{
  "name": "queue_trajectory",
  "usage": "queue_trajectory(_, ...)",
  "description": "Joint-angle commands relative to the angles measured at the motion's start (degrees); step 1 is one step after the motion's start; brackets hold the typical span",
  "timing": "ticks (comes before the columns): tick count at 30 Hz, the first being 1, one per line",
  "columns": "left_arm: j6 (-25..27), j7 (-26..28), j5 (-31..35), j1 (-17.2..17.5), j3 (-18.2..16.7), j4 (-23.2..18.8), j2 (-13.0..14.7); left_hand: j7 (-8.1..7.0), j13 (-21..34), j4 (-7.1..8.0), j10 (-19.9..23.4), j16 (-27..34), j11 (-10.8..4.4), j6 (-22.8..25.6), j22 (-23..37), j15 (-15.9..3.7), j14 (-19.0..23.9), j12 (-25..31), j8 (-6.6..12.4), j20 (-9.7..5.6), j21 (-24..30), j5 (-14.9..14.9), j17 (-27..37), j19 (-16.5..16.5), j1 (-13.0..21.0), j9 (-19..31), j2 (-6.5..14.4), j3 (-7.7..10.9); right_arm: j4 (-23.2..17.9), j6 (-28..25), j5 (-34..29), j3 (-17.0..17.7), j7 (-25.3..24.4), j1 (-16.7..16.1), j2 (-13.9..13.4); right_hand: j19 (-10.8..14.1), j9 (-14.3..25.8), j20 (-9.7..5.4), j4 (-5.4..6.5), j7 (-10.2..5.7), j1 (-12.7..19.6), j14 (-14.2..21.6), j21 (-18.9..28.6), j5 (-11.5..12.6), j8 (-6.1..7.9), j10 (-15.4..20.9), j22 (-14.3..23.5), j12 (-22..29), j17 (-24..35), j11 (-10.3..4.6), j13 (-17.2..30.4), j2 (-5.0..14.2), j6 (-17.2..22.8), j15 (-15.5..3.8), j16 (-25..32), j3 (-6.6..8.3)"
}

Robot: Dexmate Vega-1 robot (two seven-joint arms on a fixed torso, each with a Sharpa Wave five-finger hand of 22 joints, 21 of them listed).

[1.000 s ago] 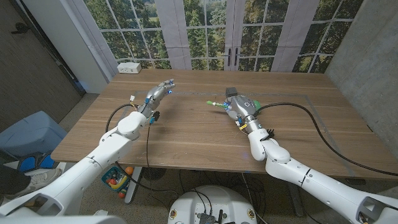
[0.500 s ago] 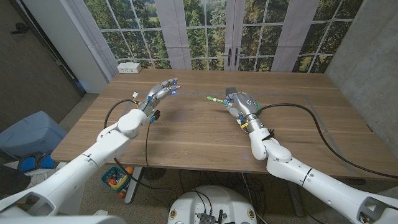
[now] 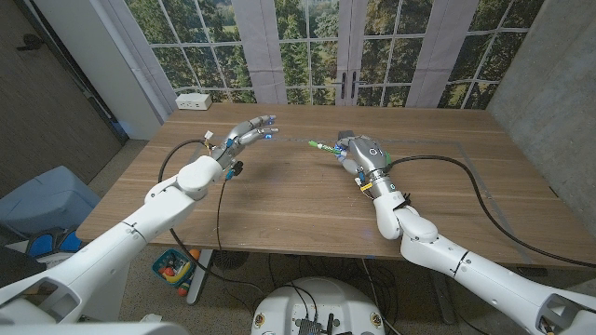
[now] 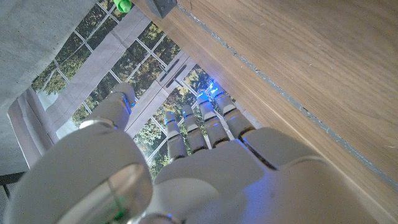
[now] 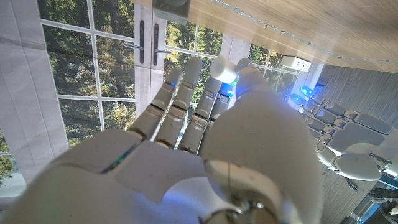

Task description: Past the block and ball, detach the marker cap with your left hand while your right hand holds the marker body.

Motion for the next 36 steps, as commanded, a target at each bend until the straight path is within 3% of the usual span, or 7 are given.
queue_trajectory(1,-0.54,-5.58,0.89,-3.2,1.53,1.01,0.54,-0.04,0.22,0.22,1.79,0.5,-0.53,1.81,0.39,-6.37,1.93,0.34,0.36,-0.26,0.89,0.56,0.18,1.7,1.57,0.11,-0.38,-1.1,0.96,2.26,-0.21,0.16,-1.32,0.83,0.09,-0.41,0.78,-8.23,0.41,-4.76,1.92,1.95,3.68,1.31,0.08,4.87,-0.27,-2.11,1.51,-3.99,2.67,2.42,4.41,-9.04,-2.93,-1.69)
queue_trajectory(9,0.37,-6.54,1.75,-4.17,2.1,0.58,0.86,0.24,0.22,0.52,4.73,1.12,-0.34,4.41,0.77,-6.9,4.38,0.76,0.62,-0.77,2.16,1.1,0.43,3.96,3.59,0.14,-0.33,-2.59,1.88,4.99,0.12,0.36,-3.04,1.28,0.04,-2.79,1.55,-8.29,1.9,-4.85,3.46,5.14,10.88,3.16,-0.96,6.35,-0.92,-6.02,6.3,-4.05,5.61,2.88,4.58,-8.99,-6.22,-5.53)
queue_trajectory(15,0.98,-7.11,2.71,-4.96,2.79,0.16,0.83,0.42,0.24,0.64,5.45,1.15,-1.03,6.44,1.0,-7.07,4.76,0.65,0.99,-0.93,2.63,1.49,0.57,4.43,4.62,0.16,-0.4,-3.48,1.69,6.77,0.13,0.63,-3.88,1.28,-0.35,-4.9,2.31,-8.33,3.94,-4.78,5.05,6.84,17.2,4.33,-2.25,7.27,-1.45,-9.02,10.75,-4.13,8.04,3.13,5.12,-8.93,-8.59,-8.67)
queue_trajectory(27,1.4,-11.43,2.41,-7.34,4.24,0.31,0.78,0.7,0.28,0.99,5.66,0.93,-0.92,6.82,1.2,-7.03,4.59,0.43,0.75,-1.02,2.88,1.99,0.66,4.39,5.23,0.18,-0.04,-3.98,0.48,10.52,-0.99,1.31,-5.97,0.3,-1.91,-7.14,3.09,-8.29,6.55,-4.86,7.34,7.91,21.9,5.43,-3.69,8.53,-2.11,-11.75,13.19,-4.13,9.48,3.18,5.9,-8.87,-11.13,-11.93)
queue_trajectory(33,1.29,-13.34,2.13,-8.0,4.67,-0.15,1.07,0.68,0.31,0.75,5.22,0.41,-0.42,6.79,1.33,-6.81,4.52,-0.01,0.38,-0.97,3.0,2.36,0.38,4.12,5.53,0.19,-1.82,-5.02,1.0,11.25,-1.97,1.33,-6.0,0.47,-2.01,-8.09,3.24,-8.28,7.76,-4.85,8.72,8.26,23.44,5.83,-4.39,8.96,-2.24,-12.83,13.92,-4.12,9.97,3.25,6.37,-8.89,-11.87,-13.29)
queue_trajectory(36,1.34,-13.46,2.25,-7.97,4.75,-0.57,1.13,0.62,0.33,0.7,5.32,0.5,-0.31,6.85,1.39,-6.88,5.05,-0.09,0.26,-0.88,3.25,2.59,0.38,4.53,6.07,0.2,-1.96,-5.2,1.34,11.95,-2.29,1.35,-6.58,0.61,-1.94,-8.67,3.62,-8.29,8.98,-4.87,9.8,8.49,24.66,6.14,-4.91,9.31,-2.33,-13.58,14.35,-4.12,10.51,3.36,6.52,-8.88,-12.39,-14.51)
